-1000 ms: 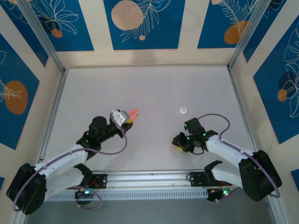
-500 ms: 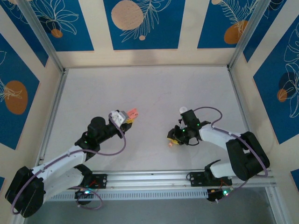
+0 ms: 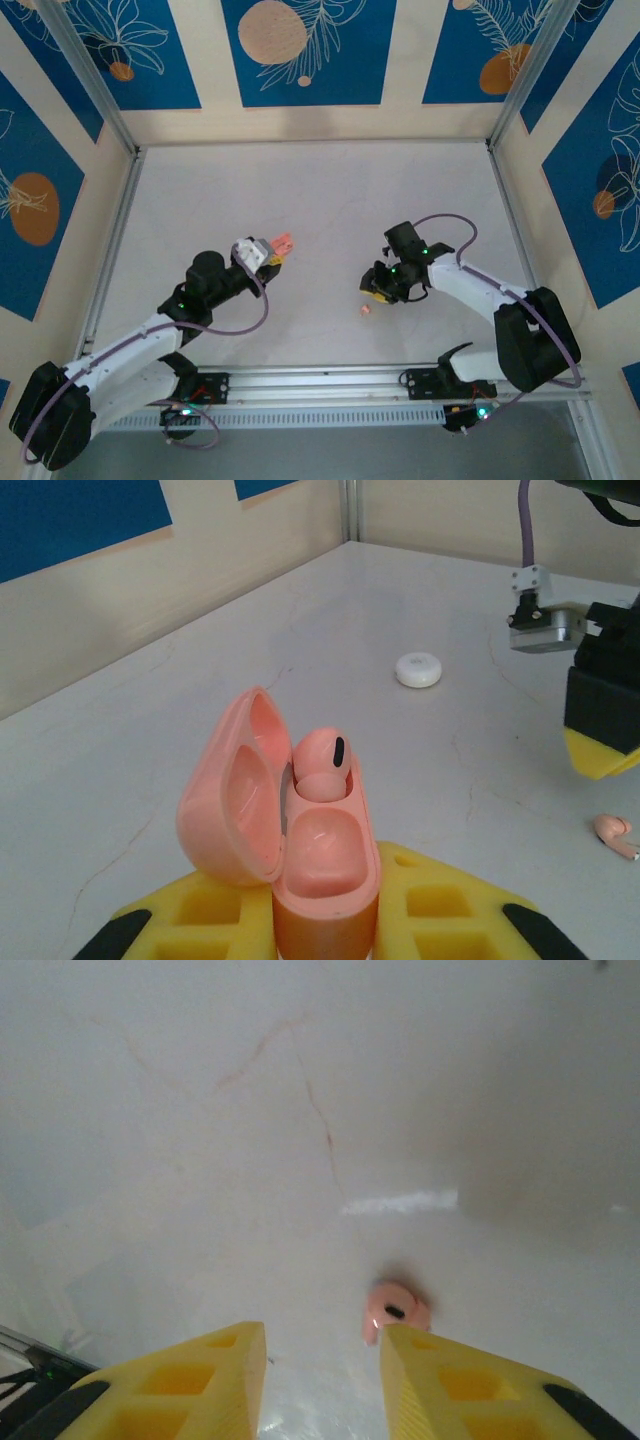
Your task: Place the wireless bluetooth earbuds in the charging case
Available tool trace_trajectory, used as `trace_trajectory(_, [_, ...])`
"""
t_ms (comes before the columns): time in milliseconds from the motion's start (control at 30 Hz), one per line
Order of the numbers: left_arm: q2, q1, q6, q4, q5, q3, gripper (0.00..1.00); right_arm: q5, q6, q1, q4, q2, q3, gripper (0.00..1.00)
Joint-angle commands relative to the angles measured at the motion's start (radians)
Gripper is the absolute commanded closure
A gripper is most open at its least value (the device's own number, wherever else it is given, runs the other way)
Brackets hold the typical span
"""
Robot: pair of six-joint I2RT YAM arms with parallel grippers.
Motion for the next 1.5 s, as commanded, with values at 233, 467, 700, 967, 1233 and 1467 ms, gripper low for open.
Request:
trace_trajectory(233, [-0.014, -0.010, 0.017, -0.003, -0.003, 0.032, 0.80, 0.023, 0.074, 0.072, -0.134, 0.109, 0.050, 0.55])
trace_trajectory(467, [-0.039, -0.010, 0.023, -0.022, -0.015, 0.024, 0.79, 0.020, 0.059, 0.090, -0.103, 0.201, 0.090, 0.56])
trace_trajectory(700, [-0.061, -0.008, 0.031, -0.043, -0.027, 0.019, 0.79, 0.049, 0.023, 0.093, -0.107, 0.250, 0.141, 0.60])
trace_trajectory(967, [-0.069, -0.010, 0.036, -0.056, -0.032, 0.018, 0.79, 0.091, -0.014, 0.115, -0.175, 0.300, 0.188, 0.61])
trace_trajectory(1233, [-0.073, -0.009, 0.035, -0.065, -0.033, 0.021, 0.79, 0.127, -0.040, 0.148, -0.236, 0.355, 0.238, 0.62])
trace_trajectory(1467, [-0.076, -0.010, 0.037, -0.075, -0.032, 0.023, 0.79, 0.147, -0.050, 0.163, -0.249, 0.386, 0.255, 0.70])
